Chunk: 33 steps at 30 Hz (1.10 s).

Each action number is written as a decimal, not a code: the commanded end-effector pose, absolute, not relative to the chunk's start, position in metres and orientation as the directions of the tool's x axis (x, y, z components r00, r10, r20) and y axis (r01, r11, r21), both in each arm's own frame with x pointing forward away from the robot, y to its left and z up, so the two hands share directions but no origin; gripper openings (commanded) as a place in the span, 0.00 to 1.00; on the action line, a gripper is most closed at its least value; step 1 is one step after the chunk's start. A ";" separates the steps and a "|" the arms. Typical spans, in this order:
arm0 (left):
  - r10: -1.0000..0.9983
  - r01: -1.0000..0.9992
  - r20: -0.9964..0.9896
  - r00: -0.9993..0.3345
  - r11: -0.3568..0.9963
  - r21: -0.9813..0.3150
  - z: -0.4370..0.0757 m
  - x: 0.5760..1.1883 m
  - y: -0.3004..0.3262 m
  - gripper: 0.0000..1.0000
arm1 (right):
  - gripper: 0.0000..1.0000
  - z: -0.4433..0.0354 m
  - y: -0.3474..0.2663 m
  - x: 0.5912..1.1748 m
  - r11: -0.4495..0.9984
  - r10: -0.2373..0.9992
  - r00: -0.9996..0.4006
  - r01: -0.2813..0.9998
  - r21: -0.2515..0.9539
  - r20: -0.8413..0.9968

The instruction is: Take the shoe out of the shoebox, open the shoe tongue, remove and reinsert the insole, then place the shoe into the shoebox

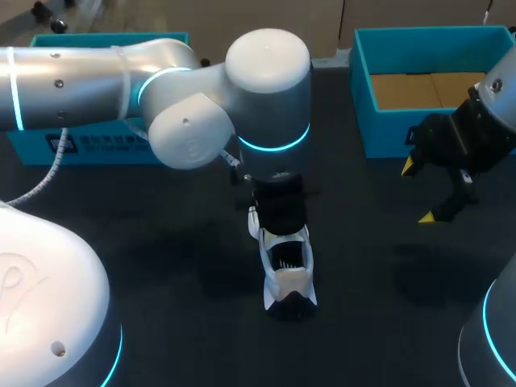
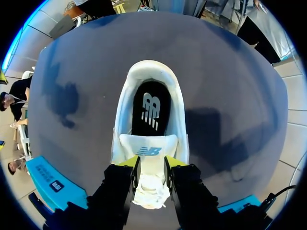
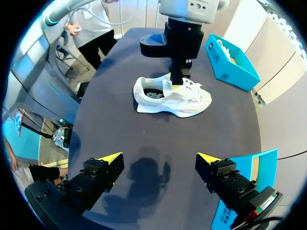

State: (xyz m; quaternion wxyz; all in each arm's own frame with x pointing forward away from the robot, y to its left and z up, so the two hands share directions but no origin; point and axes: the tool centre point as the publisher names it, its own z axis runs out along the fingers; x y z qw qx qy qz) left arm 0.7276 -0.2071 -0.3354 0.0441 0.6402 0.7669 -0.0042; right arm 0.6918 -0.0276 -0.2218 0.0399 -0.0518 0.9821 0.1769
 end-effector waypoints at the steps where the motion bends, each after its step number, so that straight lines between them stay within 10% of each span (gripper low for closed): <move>1: 0.982 0.983 -0.077 -0.171 0.176 0.059 -0.330 0.730 -0.208 0.32 | 1.00 -0.223 -0.027 0.693 0.933 -0.088 -0.992 -0.116 0.341 -0.096; 17: 0.981 0.983 -0.079 -0.178 0.180 0.022 -0.339 0.724 -0.215 0.21 | 1.00 -0.223 -0.027 0.693 0.933 -0.088 -0.992 -0.116 0.341 -0.096; 33: 0.968 0.970 -0.056 -0.243 0.243 -0.007 -0.348 0.719 -0.214 0.39 | 1.00 -0.223 -0.027 0.693 0.933 -0.088 -0.992 -0.116 0.341 -0.096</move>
